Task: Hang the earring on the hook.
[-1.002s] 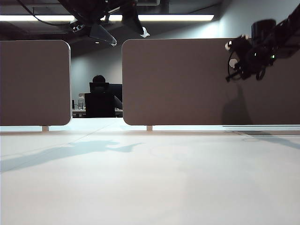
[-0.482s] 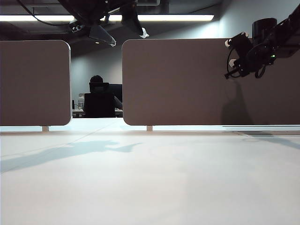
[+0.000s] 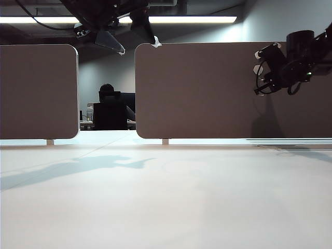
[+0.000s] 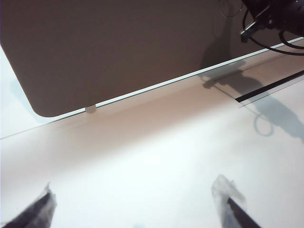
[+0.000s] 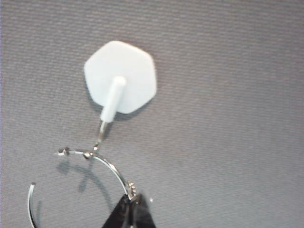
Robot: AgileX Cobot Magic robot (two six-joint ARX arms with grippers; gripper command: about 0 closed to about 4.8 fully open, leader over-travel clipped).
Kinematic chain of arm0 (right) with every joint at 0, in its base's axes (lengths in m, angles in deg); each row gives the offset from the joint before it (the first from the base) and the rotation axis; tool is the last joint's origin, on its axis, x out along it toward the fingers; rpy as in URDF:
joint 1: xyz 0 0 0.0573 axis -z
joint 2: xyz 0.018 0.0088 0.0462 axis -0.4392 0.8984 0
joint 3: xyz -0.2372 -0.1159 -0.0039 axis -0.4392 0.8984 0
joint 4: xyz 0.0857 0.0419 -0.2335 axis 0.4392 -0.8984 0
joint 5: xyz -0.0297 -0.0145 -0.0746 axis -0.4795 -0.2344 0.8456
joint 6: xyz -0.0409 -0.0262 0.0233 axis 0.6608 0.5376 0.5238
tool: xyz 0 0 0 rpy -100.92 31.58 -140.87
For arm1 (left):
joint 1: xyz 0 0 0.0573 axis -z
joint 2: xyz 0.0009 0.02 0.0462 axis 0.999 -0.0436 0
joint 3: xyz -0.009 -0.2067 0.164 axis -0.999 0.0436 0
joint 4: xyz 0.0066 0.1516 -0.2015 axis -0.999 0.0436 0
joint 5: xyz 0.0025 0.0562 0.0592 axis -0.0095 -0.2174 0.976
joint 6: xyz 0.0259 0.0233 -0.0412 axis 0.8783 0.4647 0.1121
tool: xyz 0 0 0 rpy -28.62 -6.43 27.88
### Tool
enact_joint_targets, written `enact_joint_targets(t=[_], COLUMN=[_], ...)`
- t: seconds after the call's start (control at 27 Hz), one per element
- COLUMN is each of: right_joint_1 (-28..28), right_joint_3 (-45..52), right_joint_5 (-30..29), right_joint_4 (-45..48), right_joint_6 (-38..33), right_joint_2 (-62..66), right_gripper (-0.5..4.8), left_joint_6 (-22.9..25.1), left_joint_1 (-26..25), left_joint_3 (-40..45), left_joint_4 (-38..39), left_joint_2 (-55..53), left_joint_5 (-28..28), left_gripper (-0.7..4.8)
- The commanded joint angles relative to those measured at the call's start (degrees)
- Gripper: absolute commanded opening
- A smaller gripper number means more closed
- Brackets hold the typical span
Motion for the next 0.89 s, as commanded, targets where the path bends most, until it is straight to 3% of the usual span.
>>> enact_joint_targets(t=[0.04, 0.89], right_joint_1=[0.0, -1.0], right_joint_3=[-0.3, -0.3], right_joint_5=[-0.5, -2.3], right_joint_4=[1.0, 3.0], right_joint_6=[0.0, 0.2], right_joint_2=[-0.5, 1.7], right_gripper=[-0.05, -0.05], left_joint_6=[0.3, 1.7], left_joint_1=[0.0, -0.1], left_joint_3=[-0.3, -0.3], left_joint_4=[0.0, 3.2], left_joint_2=[0.0, 0.0], left_joint_5=[0.0, 0.9], left_gripper=[4.79, 4.79])
